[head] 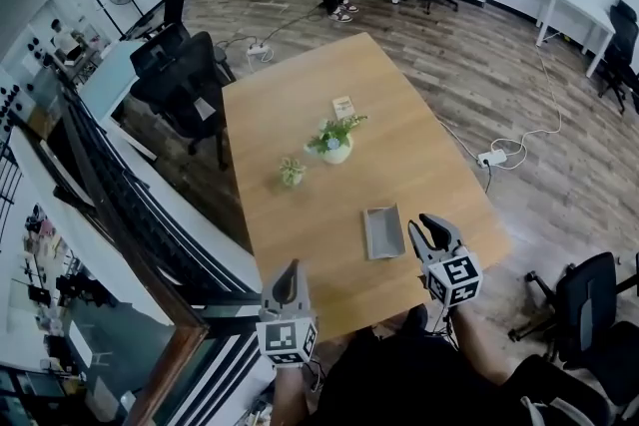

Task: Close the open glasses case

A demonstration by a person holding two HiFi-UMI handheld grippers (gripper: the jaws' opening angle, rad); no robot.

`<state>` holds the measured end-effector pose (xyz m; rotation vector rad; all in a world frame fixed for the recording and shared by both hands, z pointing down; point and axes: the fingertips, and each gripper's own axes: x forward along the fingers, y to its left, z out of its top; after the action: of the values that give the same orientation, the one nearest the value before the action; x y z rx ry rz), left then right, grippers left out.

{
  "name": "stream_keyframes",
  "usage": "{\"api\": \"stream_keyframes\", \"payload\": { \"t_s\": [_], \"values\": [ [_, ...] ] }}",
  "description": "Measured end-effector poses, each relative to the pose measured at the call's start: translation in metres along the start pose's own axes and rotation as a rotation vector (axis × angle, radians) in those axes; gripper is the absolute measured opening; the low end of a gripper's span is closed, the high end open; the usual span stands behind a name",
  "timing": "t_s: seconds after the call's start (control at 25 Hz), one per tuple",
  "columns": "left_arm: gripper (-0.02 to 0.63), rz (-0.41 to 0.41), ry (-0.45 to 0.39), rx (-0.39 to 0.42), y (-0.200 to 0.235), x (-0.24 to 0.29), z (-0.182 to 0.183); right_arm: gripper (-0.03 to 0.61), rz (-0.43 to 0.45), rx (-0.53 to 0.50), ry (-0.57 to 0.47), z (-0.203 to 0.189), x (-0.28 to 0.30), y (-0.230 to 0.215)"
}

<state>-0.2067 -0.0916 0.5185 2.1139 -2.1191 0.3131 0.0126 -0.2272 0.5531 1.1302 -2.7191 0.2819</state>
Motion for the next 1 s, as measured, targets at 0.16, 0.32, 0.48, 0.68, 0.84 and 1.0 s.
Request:
{"api": "stream_keyframes", "payload": {
  "t_s": [0.16, 0.32, 0.48, 0.68, 0.84, 1.0],
  "values": [
    [-0.002, 0.018, 0.0, 0.002, 0.006, -0.006, 0.0, 0.104, -0.015, -0.006, 0.038, -0.012, 0.01, -0.006],
    [-0.002, 0.024, 0.007, 0.004, 0.006, -0.013, -0.001, 0.1, -0.045, 0.018, 0.131, -0.054, 0.038, -0.022],
    [-0.002, 0.037, 0.02, 0.01, 0.012, -0.023, -0.007, 0.094, -0.074, 0.091, 0.253, -0.112, 0.071, -0.036],
    [-0.002, 0.05, 0.028, 0.012, 0.017, -0.029, -0.007, 0.094, -0.097, 0.153, 0.437, -0.183, 0.087, -0.04],
    [-0.002, 0.057, 0.032, 0.01, 0.017, -0.035, -0.009, 0.09, -0.109, 0.164, 0.531, -0.219, 0.085, -0.04],
    [-0.002, 0.071, 0.038, 0.008, 0.022, -0.04, -0.012, 0.061, -0.125, 0.172, 0.551, -0.229, 0.085, -0.04]
  ]
}}
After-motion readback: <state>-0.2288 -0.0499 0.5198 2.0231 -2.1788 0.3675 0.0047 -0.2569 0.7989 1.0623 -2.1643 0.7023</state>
